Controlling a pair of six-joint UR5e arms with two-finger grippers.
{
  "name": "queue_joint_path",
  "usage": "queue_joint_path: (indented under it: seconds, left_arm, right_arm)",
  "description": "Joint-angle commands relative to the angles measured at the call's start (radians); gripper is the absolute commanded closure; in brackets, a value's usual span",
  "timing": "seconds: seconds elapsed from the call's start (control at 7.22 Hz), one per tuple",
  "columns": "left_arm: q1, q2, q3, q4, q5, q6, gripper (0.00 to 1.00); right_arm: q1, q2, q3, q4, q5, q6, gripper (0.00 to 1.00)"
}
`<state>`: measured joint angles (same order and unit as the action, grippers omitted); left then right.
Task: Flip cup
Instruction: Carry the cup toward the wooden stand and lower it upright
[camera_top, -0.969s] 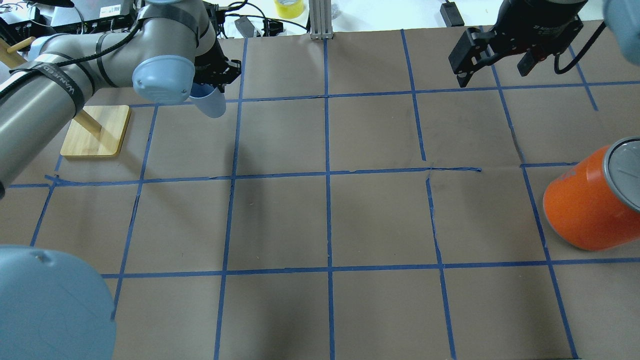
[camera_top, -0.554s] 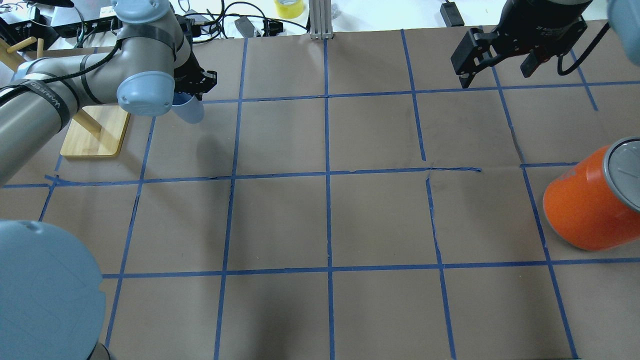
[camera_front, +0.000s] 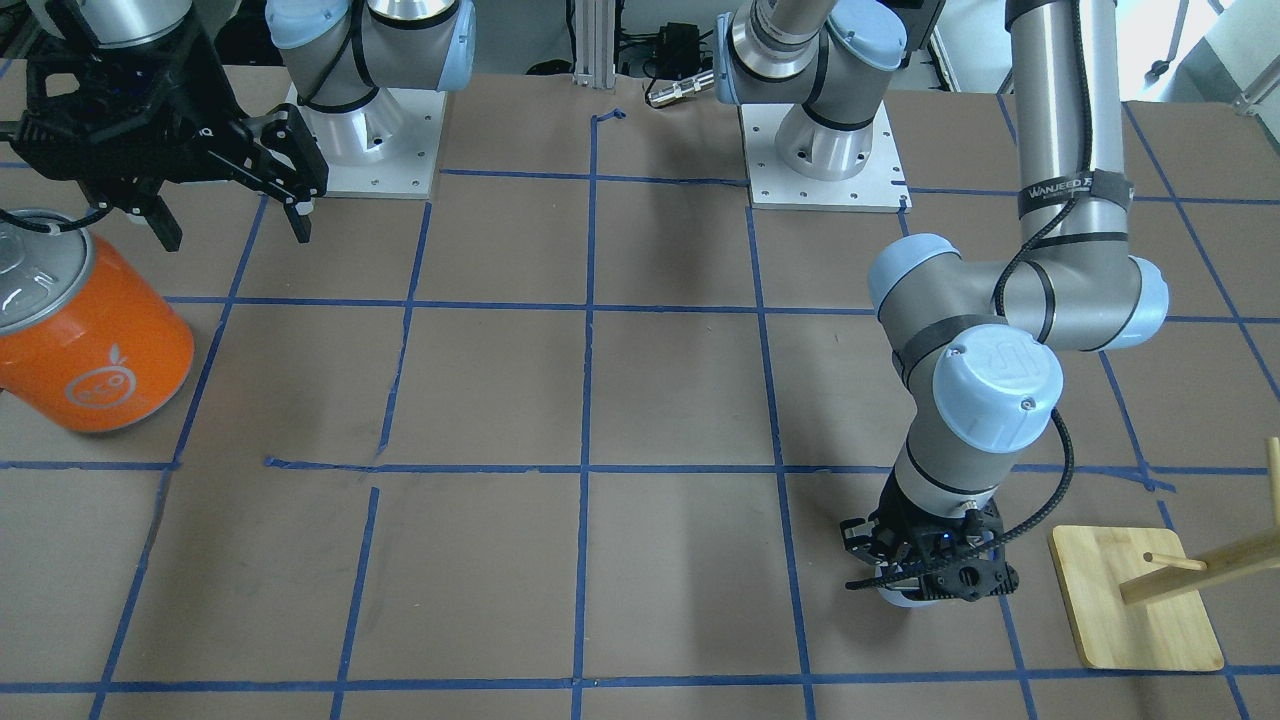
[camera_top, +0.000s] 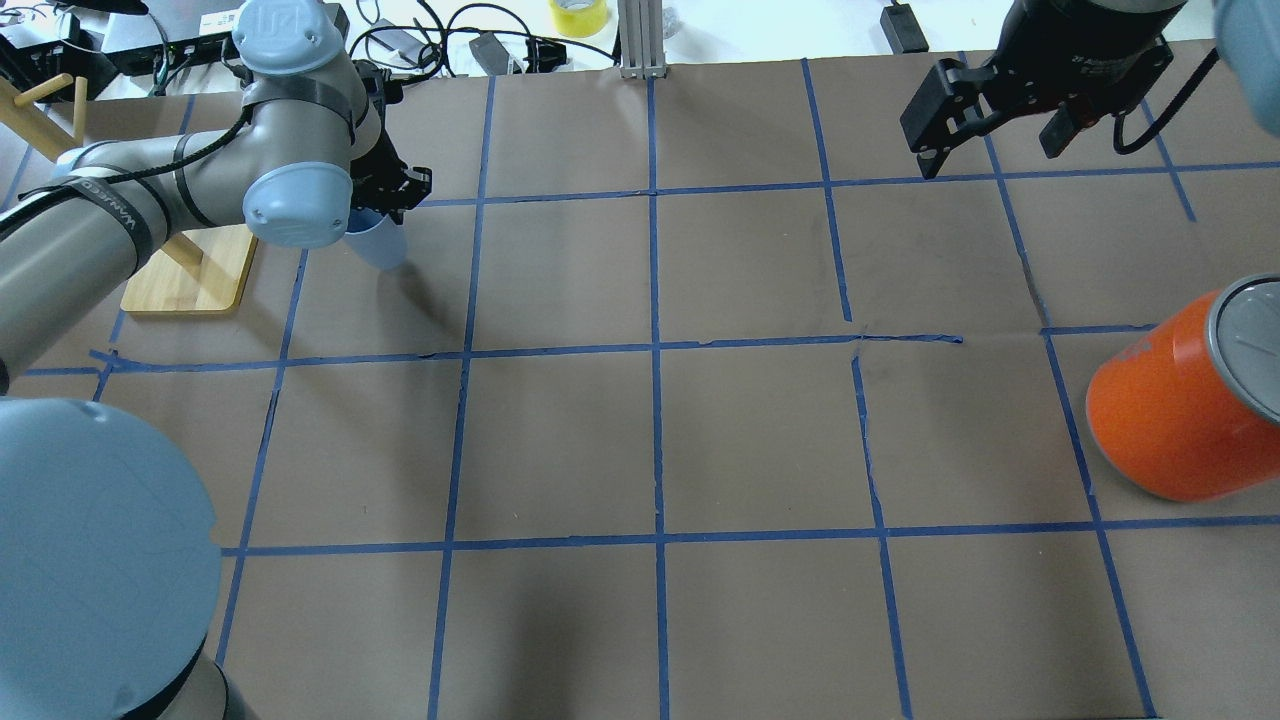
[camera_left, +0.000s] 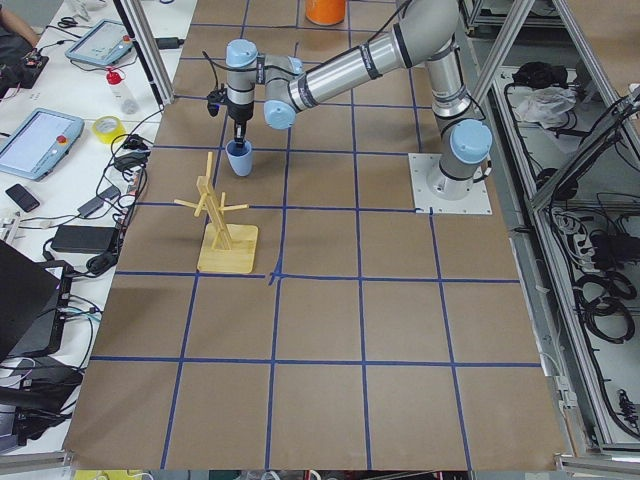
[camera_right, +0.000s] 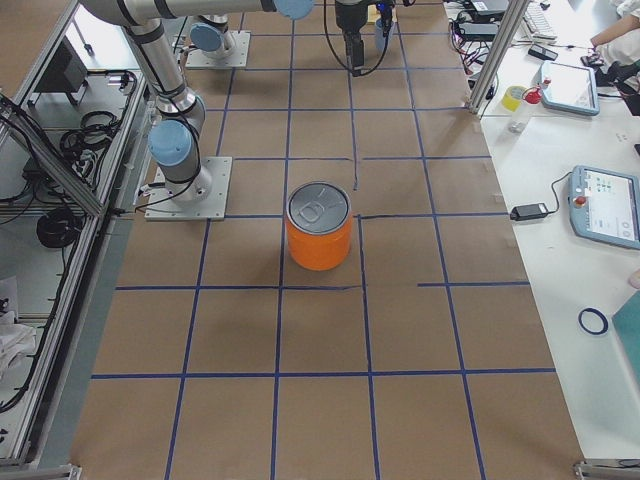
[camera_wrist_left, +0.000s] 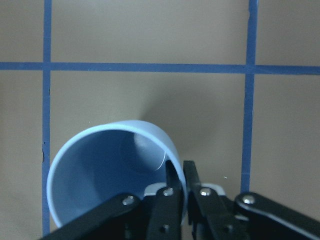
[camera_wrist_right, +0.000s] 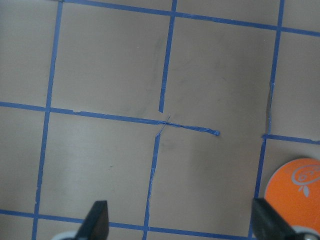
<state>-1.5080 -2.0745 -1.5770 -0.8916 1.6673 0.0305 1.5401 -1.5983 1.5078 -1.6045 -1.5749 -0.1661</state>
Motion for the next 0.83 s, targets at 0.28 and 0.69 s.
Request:
queue_joint_path:
  seconds: [0.28, 0.69]
  left_arm:
    - [0.0, 0.0, 0.005, -0.01, -0.004, -0.012, 0.0]
    - [-0.008, 0.112, 0.07, -0.235, 0.0, -0.032, 0.0]
  right_arm:
    - [0.0, 0.0, 0.002, 0.0, 0.001, -0.001, 0.0]
    - [0.0, 0.0, 0.003, 0.0, 0.003, -0.001, 0.0]
